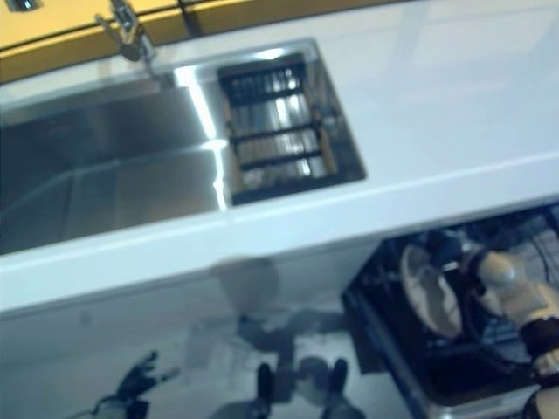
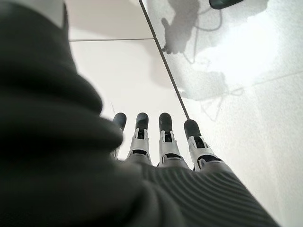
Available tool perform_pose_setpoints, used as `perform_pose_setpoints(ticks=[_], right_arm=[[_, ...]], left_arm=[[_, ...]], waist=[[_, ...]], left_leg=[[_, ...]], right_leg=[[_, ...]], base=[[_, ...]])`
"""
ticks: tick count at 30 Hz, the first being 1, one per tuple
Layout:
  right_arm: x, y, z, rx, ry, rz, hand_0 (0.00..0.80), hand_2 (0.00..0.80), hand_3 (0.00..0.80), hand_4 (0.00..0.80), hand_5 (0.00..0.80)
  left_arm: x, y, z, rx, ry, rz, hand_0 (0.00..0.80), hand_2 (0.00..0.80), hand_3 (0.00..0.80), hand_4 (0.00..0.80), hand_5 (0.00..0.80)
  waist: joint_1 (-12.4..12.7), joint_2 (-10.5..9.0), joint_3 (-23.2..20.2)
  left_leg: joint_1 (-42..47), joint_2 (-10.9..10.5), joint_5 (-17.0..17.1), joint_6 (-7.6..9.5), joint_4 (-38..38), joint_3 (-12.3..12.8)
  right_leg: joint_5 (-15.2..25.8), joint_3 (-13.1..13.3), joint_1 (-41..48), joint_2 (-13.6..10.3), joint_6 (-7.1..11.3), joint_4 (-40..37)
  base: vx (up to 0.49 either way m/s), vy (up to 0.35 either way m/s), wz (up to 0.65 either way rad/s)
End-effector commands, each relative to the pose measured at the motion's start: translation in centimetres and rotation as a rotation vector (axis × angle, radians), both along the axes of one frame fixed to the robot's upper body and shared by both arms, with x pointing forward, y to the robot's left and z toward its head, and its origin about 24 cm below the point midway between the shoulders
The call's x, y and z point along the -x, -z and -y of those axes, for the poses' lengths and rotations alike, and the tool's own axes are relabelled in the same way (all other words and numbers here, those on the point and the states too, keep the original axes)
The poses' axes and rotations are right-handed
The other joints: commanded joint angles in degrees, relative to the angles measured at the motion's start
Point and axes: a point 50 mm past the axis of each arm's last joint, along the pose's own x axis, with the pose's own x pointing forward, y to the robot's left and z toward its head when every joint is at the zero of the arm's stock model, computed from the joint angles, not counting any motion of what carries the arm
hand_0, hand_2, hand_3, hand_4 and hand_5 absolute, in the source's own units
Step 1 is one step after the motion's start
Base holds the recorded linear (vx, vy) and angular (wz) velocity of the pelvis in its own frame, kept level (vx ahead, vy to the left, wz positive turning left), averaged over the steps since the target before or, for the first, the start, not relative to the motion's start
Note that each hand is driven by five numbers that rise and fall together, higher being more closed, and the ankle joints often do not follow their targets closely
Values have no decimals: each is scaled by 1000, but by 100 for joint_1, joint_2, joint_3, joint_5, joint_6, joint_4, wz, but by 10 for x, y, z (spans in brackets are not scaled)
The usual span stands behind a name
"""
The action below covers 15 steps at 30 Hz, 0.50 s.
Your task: Take plates into dishwasher
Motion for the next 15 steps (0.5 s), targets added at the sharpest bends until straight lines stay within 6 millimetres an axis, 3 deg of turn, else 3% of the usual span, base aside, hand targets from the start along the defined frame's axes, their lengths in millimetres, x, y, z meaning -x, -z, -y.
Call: perform_pose_setpoints(ticks=[1, 5, 15], right_arm=[[2, -20, 3, -64, 5, -7, 0, 0, 0, 0, 0], [11, -16, 6, -10, 7, -34, 0, 0, 0, 0, 0], [27, -36, 19, 18, 51, -59, 0, 0, 0, 0, 0]], left_arm=[[14, -1, -24, -27, -129, -17, 0, 0, 0, 0, 0], [24, 2, -29, -9, -221, -29, 0, 0, 0, 0, 0], [47, 12, -42, 26, -451, -93, 0, 0, 0, 0, 0]], waist=[[-23, -228, -383], [-101, -344, -475], [-311, -629, -823]], left_leg=[[26, -203, -553, 279, -17, -40], [69, -182, -579, 274, -17, 9], [244, -129, -653, 276, -17, 162]], right_leg=[[-624, -109, 389, 67, 265, -1], [-627, -53, 408, 81, 284, -1], [-659, 145, 501, 141, 336, -1]], base=[[17, 31, -2], [1, 38, -1], [0, 55, -11]])
